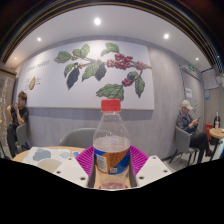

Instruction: Pour water

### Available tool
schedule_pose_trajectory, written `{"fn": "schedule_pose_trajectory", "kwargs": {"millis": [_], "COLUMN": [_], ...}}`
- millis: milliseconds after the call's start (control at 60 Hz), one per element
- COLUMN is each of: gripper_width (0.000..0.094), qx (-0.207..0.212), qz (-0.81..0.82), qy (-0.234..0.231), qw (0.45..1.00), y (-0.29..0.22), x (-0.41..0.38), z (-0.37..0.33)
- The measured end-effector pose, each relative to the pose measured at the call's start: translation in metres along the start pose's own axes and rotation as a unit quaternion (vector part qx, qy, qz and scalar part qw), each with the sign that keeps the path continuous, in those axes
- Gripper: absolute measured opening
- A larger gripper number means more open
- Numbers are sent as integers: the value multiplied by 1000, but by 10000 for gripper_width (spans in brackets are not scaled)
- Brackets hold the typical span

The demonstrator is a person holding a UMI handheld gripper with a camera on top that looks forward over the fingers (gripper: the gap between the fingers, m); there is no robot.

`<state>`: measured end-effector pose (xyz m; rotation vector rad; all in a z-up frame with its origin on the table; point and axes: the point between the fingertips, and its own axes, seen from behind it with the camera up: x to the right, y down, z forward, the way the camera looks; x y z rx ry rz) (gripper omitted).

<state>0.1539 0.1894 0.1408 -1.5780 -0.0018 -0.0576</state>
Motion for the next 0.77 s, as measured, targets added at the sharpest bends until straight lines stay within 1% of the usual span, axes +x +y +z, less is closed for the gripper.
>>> {"fn": "schedule_pose_trajectory", "kwargs": {"millis": [50,67,117,133,167,283,383,517,650,767], "gripper_width": [557,605,825,871,841,848,849,851,851,853], "qx": [-10,-17,-42,-46,-49,-50,-56,-62,-90,-97], "qz": [2,2,7,9,17,34,49,45,44,50], "qy": [1,2,2,2,1,2,-24,-55,-68,-90], "qw": [1000,1000,999,999,999,998,997,996,993,990], "y": [1,2,11,11,10,1,-8,-3,8,16], "x": [1,3,4,6,5,5,-10,-39,-63,-82], "z": [0,-2,-6,-9,-17,-59,-109,-191,-242,-272]}}
